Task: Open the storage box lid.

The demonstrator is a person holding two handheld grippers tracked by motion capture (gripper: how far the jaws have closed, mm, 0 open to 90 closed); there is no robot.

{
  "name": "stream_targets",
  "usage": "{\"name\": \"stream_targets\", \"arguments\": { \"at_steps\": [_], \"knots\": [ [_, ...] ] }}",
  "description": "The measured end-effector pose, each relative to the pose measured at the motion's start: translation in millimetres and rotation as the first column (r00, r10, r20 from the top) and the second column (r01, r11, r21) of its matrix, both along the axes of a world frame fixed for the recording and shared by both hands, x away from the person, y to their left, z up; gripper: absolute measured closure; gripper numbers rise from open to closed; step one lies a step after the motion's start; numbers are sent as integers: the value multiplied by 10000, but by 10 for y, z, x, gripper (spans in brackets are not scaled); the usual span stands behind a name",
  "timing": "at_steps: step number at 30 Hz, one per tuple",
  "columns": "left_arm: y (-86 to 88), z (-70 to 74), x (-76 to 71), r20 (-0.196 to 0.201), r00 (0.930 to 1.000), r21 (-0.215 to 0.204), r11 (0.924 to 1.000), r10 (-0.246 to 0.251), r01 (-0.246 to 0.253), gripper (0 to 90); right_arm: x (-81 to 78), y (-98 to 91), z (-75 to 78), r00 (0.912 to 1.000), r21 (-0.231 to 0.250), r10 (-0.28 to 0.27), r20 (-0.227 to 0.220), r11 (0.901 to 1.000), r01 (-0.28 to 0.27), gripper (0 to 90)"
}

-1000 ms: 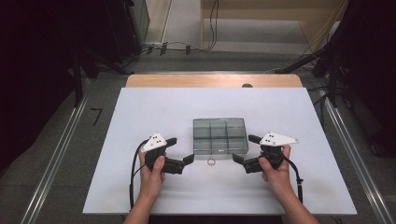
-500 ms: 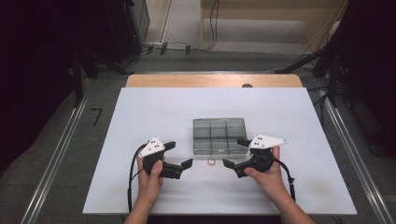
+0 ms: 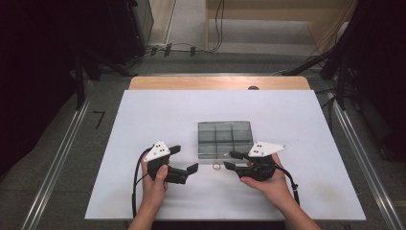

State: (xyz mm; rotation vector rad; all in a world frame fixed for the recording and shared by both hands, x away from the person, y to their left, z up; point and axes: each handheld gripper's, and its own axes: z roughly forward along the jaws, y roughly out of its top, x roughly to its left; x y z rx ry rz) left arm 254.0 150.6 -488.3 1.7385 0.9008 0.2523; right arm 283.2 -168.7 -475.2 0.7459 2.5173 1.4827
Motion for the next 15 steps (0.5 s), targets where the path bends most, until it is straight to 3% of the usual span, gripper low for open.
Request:
{"name": "stream_targets", "arguments": {
  "at_steps": [4, 8, 15],
  "knots": [
    [-13, -7, -1, -14, 10000, 48, 10000, -18, 19, 0, -19, 39, -50, 9992, -313, 396, -24, 9987, -397, 728],
    [-26, -16, 1, -71, 10000, 104, 9999, -56, 57, 0, -17, 60, -129, 9992, -681, 344, -183, 9970, -356, 827],
    [-43, -37, 19, -107, 9999, 99, 9999, -127, 128, 0, 18, 69, -234, 9987, -1171, -193, -469, 9930, 137, 874]
  ]
}}
